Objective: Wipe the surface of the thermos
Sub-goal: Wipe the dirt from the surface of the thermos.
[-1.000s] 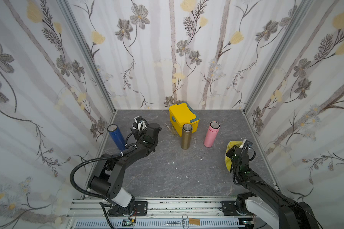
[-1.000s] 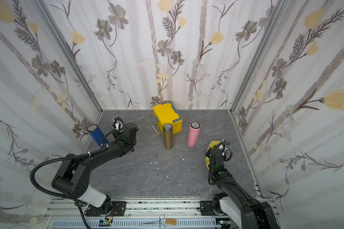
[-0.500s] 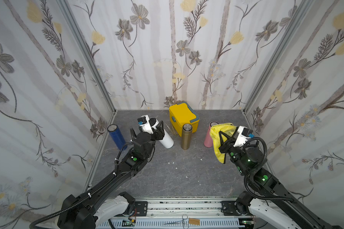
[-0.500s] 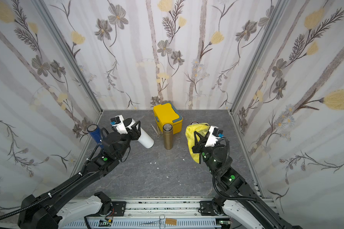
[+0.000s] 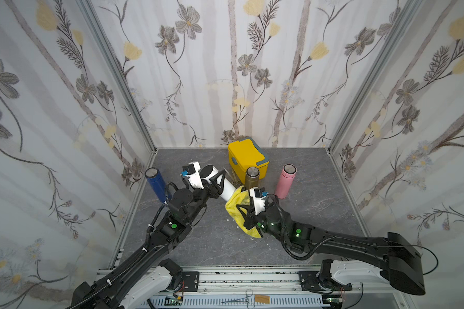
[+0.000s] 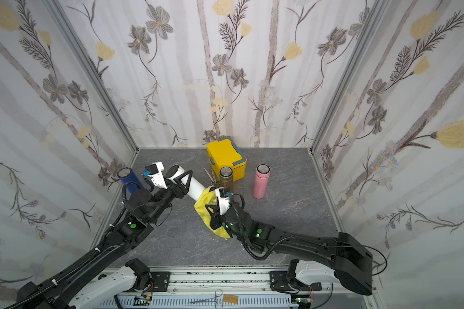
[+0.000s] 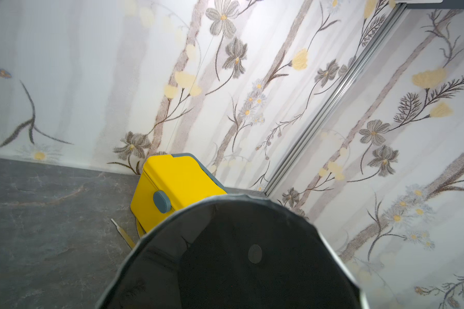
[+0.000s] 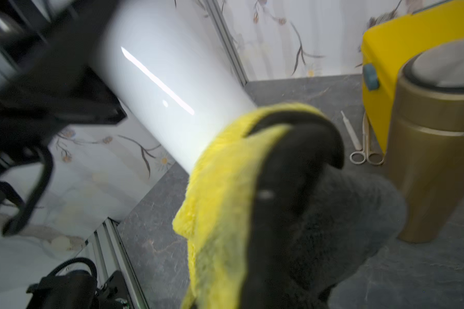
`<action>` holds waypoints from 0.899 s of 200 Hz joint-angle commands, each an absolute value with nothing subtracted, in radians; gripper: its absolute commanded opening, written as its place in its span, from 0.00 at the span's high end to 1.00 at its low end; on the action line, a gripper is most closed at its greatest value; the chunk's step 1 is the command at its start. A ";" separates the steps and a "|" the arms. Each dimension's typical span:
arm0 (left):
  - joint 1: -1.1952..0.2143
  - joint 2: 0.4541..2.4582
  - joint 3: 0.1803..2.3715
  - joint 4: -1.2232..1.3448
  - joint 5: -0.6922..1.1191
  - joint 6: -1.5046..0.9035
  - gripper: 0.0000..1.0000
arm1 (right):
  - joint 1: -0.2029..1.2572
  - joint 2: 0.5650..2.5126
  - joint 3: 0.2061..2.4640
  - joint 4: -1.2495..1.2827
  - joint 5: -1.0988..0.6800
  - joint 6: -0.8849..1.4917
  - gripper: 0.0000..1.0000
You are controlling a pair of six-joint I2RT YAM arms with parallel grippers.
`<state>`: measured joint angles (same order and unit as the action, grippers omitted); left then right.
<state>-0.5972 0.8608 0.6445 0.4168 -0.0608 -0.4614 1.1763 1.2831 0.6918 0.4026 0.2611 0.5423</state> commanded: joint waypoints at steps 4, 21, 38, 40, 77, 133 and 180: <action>-0.599 0.818 0.592 0.584 -0.045 -0.437 1.00 | 1.193 1.338 0.666 0.545 0.285 0.590 1.00; -0.599 0.821 0.584 0.609 -0.001 -0.397 1.00 | 1.197 1.309 0.663 0.550 0.282 0.586 1.00; -0.599 0.830 0.545 0.705 0.071 -0.348 1.00 | 1.218 1.265 0.692 0.542 0.284 0.546 1.00; -0.600 0.831 0.532 0.726 0.075 -0.344 1.00 | 1.222 1.261 0.700 0.537 0.287 0.540 1.00; -0.597 0.850 0.384 1.036 0.210 -0.319 1.00 | 1.267 1.241 0.775 0.506 0.360 0.490 1.00; -0.596 0.765 0.370 1.024 0.261 -0.327 1.00 | 1.267 1.377 0.575 0.701 0.424 0.556 1.00; -0.598 0.822 0.453 0.917 0.213 -0.332 1.00 | 1.282 1.275 0.732 0.608 0.396 0.451 1.00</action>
